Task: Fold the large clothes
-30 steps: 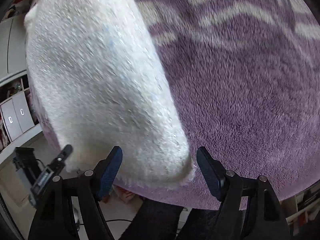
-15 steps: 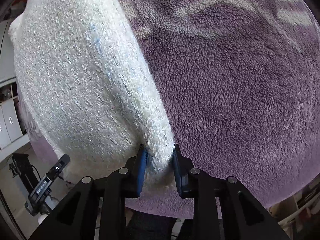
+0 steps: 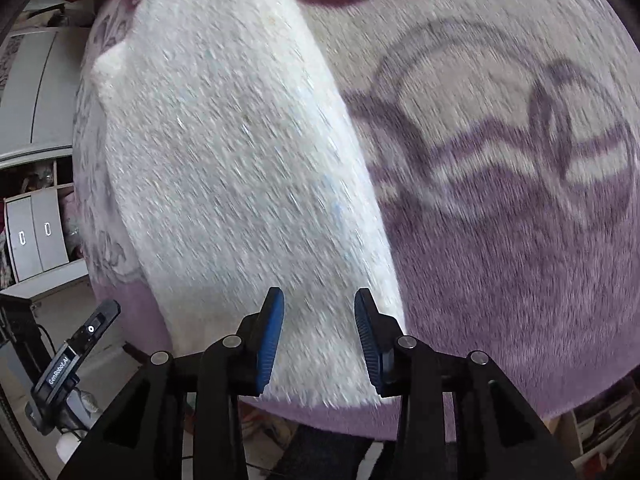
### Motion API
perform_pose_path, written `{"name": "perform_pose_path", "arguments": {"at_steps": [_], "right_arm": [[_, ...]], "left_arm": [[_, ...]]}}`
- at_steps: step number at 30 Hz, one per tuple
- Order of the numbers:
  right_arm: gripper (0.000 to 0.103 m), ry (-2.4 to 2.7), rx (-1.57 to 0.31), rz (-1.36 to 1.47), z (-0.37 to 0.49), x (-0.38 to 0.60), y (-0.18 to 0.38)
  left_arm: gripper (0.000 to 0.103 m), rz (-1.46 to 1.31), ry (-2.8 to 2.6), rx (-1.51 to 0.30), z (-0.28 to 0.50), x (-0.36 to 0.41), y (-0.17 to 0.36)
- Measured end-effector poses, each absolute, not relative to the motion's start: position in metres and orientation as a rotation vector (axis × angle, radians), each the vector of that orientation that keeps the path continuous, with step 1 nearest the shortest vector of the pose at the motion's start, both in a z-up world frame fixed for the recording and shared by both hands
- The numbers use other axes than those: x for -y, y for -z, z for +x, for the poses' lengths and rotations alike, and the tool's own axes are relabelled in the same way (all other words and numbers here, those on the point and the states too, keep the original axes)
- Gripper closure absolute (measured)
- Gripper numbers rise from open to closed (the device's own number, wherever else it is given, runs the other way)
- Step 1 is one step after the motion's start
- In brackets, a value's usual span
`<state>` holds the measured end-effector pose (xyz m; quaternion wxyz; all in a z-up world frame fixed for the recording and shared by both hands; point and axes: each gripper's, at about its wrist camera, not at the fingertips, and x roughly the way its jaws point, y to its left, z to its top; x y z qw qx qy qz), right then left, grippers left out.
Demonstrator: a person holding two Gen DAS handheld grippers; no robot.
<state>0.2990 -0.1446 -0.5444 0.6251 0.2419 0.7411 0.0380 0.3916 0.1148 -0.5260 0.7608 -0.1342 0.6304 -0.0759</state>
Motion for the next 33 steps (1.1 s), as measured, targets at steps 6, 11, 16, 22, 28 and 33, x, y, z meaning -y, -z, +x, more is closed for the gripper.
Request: {"name": "perform_pose_path", "arguments": {"at_steps": [6, 11, 16, 22, 28, 33], "right_arm": [[0.084, -0.140, -1.561, 0.456, 0.415, 0.091, 0.543], [0.090, -0.124, -1.656, 0.400, 0.481, 0.061, 0.596], [0.093, -0.072, -1.708, 0.355, 0.501, 0.037, 0.615], [0.089, -0.193, -1.744, 0.389, 0.507, 0.064, 0.588], [0.031, -0.306, -1.724, 0.502, 0.421, 0.104, 0.535], [0.031, -0.166, -1.844, 0.622, 0.319, 0.137, 0.562]], "left_arm": [[0.079, -0.210, 0.229, -1.429, 0.488, -0.091, 0.586], [0.077, -0.257, 0.237, -1.449, 0.515, -0.102, 0.617], [0.076, -0.264, 0.229, -1.436, 0.521, -0.101, 0.618], [0.077, -0.279, 0.277, -1.413, 0.497, -0.103, 0.557], [0.037, -0.330, 0.243, -1.456, 0.404, -0.146, 0.538], [0.037, -0.385, 0.155, -1.637, 0.326, -0.174, 0.589]]}}
